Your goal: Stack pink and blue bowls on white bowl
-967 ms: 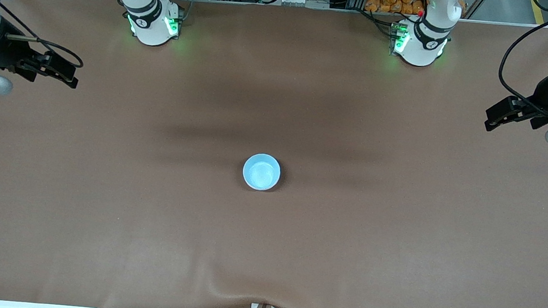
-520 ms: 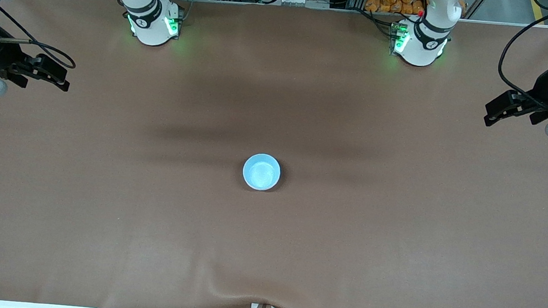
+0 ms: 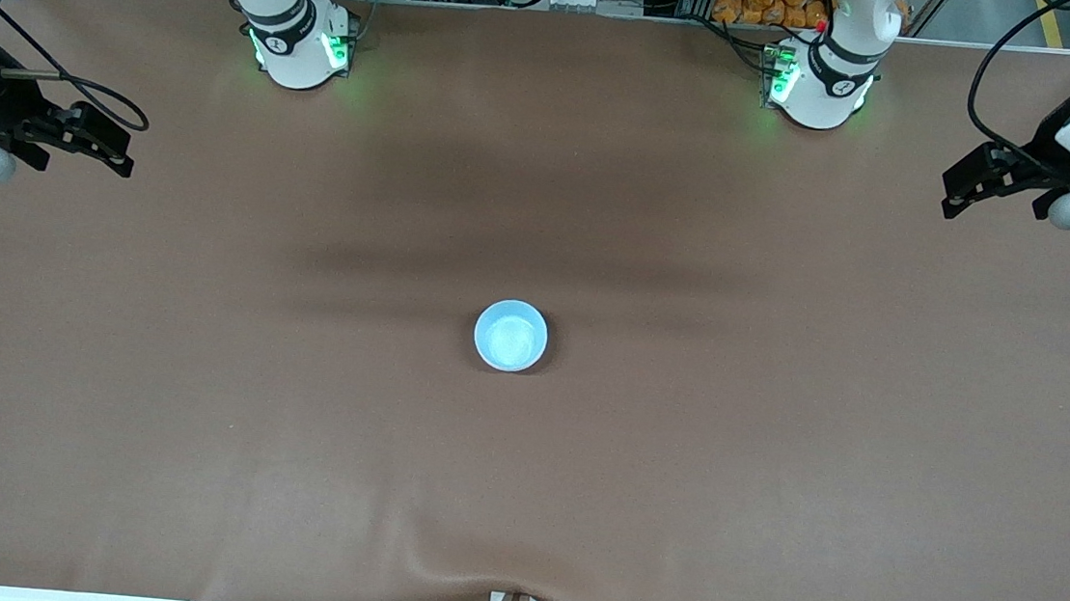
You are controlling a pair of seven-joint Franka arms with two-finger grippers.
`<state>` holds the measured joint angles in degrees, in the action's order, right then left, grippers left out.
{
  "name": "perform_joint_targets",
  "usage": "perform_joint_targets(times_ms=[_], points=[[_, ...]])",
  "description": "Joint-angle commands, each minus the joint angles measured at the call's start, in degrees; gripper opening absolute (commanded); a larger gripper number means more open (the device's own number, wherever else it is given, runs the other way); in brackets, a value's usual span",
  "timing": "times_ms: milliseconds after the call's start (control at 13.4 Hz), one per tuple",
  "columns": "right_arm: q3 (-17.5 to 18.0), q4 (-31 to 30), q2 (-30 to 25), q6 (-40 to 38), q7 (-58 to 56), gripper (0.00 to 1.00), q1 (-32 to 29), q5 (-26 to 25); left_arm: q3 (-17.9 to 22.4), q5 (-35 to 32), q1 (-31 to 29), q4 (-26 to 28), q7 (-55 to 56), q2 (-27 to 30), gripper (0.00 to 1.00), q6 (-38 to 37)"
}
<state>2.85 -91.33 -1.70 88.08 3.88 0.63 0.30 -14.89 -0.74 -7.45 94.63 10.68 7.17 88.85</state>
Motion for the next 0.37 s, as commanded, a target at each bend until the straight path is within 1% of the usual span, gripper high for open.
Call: perform_joint_targets(times_ms=[0, 149, 297], points=[[0.8, -0.9, -1.4, 0.2, -0.7, 1.0, -0.9, -1.4, 0.6, 1.2, -0.9, 0.9, -5.9, 1.5, 1.0, 1.3], [0.8, -0.9, -1.4, 0.3, -0.7, 1.0, -0.8, -1.4, 1.5, 1.4, -1.3, -1.2, -7.6, 0.5, 1.0, 0.8], [0.8, -0.9, -1.4, 0.4, -0.7, 1.0, -0.8, -1.3, 1.7, 2.8, -1.3, -1.9, -7.5, 0.3, 1.0, 0.0]])
